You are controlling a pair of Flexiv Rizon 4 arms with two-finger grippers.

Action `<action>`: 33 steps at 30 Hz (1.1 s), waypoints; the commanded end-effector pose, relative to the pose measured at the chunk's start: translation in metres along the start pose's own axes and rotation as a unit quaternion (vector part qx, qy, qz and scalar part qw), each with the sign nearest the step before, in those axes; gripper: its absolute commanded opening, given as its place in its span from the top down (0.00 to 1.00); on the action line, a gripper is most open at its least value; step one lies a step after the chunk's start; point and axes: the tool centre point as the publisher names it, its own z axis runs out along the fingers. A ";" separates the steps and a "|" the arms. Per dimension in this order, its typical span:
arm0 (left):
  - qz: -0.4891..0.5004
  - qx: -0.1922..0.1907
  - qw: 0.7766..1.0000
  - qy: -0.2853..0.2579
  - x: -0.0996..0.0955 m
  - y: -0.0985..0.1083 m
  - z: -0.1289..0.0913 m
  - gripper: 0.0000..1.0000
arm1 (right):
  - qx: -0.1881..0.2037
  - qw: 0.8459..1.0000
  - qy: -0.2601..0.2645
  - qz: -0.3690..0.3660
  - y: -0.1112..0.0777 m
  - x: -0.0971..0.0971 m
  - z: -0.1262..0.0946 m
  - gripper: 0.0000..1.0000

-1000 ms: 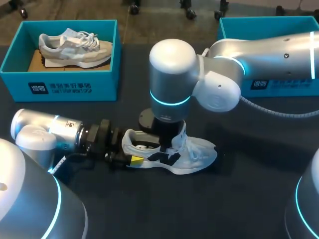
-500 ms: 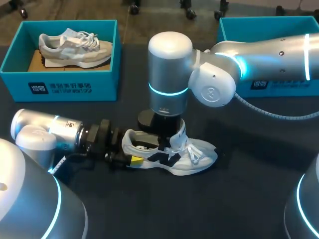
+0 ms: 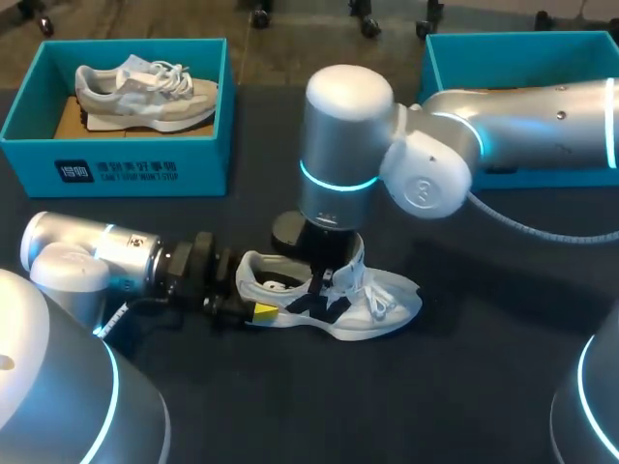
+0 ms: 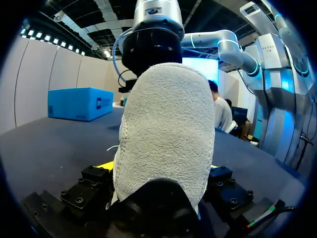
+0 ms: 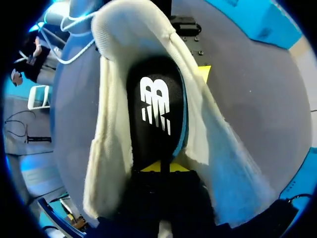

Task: Take the shoe out of the shoebox, open the shoe tongue, remove and reinsert the insole, then place the shoe into the shoebox

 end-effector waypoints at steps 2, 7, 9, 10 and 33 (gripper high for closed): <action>0.000 0.001 1.000 -0.001 -0.003 0.009 0.003 1.00 | -0.042 0.999 -0.017 0.004 -0.014 0.012 -0.020 1.00; 0.000 0.001 1.000 -0.001 -0.003 0.009 0.003 1.00 | -0.073 0.997 -0.034 -0.002 -0.016 0.014 -0.035 1.00; 0.000 0.001 1.000 -0.001 -0.003 0.009 0.003 1.00 | -0.087 0.995 -0.038 -0.009 -0.016 0.012 -0.040 1.00; 0.000 0.001 1.000 -0.001 -0.003 0.009 0.003 1.00 | -0.100 0.994 -0.040 -0.014 -0.017 0.012 -0.042 1.00; 0.000 0.001 1.000 -0.001 -0.003 0.009 0.003 1.00 | -0.168 0.980 -0.038 -0.102 -0.011 0.001 -0.066 1.00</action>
